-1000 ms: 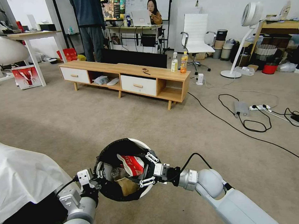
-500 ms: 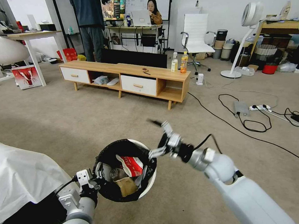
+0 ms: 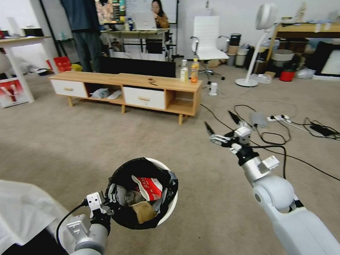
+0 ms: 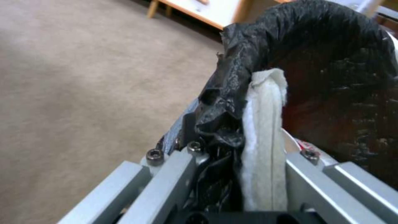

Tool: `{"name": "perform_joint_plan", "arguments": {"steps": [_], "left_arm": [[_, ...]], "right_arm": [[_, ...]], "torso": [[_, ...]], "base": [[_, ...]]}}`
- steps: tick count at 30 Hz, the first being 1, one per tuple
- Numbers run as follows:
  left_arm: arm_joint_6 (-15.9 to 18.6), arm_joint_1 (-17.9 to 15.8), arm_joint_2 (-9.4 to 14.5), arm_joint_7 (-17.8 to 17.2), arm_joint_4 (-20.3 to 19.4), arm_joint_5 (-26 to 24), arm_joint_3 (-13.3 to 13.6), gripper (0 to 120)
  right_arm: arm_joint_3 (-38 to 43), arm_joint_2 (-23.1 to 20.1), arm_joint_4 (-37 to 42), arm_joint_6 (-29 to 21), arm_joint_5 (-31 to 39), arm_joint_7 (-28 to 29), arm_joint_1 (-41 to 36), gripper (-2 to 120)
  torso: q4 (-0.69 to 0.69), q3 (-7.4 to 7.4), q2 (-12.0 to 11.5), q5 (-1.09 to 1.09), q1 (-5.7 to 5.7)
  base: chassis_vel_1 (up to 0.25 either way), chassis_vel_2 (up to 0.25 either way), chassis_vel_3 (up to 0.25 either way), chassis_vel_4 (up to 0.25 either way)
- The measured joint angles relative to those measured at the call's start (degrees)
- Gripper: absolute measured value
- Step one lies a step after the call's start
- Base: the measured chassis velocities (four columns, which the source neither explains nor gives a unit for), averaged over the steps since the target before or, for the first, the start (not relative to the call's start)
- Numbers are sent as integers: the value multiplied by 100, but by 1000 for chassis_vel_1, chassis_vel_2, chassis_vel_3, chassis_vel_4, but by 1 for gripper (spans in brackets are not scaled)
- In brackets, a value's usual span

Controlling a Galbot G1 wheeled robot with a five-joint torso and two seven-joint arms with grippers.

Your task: Pick up the trash bin and place the garbage on the floor into it.

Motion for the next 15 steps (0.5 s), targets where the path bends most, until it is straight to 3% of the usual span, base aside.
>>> {"name": "perform_joint_plan", "arguments": {"steps": [15], "left_arm": [[-35,-70,-2,41,43,3,93,6]], "right_arm": [[1185,685,97,430,-732,15,-1330,100]], "torso": [[-4,0,0,-1,0]], "base": [[-112,-104,-100,-98]]}}
